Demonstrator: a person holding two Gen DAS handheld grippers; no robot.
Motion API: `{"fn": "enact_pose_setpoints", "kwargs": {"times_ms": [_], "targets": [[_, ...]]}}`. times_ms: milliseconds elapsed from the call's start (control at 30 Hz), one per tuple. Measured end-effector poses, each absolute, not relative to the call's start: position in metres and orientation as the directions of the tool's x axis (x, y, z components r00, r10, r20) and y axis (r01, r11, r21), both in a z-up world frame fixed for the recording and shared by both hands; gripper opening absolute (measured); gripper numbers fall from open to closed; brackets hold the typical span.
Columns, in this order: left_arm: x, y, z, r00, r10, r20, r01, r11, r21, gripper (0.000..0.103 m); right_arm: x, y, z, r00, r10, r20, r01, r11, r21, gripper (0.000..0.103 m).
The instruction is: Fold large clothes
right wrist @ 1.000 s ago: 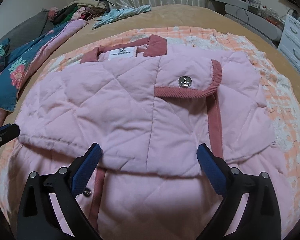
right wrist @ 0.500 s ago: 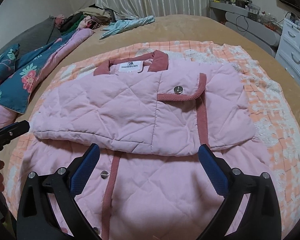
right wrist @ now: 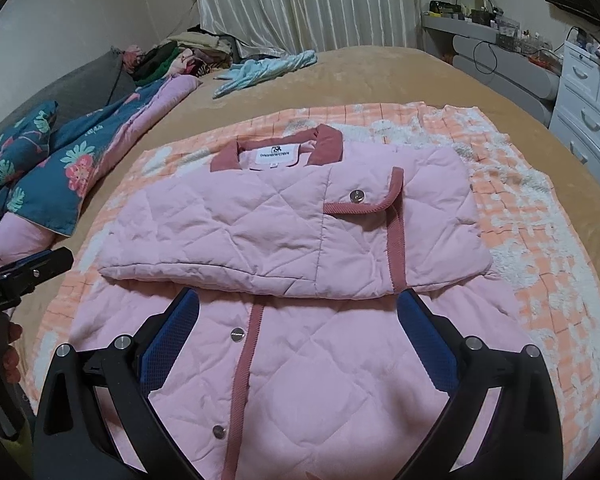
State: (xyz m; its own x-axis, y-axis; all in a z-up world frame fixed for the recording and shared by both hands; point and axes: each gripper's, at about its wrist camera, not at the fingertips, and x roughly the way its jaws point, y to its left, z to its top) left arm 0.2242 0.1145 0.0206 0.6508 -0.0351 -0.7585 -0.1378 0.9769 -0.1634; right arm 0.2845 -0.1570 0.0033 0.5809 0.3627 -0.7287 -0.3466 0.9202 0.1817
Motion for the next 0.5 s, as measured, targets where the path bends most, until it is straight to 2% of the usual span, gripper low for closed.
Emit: {"fn": "enact_pose_setpoints", "kwargs": {"times_ms": [500], "targets": [[0.194,0.107,0.042,0.685,-0.034,-0.728,-0.121,0.98,-0.159,0.095,0.247,-0.165,0.044,0.642,0.376,-0.668,-0.381,0.913,0.148,0.099]]}}
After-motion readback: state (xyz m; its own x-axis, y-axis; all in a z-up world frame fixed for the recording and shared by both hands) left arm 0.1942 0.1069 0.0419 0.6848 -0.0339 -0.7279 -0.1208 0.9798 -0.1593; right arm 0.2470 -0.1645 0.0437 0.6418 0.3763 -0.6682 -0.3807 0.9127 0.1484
